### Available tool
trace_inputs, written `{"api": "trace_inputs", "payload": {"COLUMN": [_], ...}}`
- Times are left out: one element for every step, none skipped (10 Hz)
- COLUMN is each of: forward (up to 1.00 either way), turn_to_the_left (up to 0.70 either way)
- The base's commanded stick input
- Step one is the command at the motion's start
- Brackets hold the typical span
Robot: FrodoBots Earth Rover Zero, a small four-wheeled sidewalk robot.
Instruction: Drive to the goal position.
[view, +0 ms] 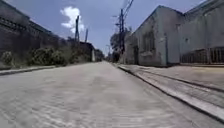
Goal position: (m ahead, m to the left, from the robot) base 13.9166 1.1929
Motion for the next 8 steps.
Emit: {"api": "trace_inputs", "payload": {"forward": [1.0, 1.0, 1.0, 1.0, 1.0, 1.0, 1.0, 1.0], "turn_to_the_left": [0.0, 0.0, 0.0, 0.0, 0.0, 0.0, 0.0, 0.0]}}
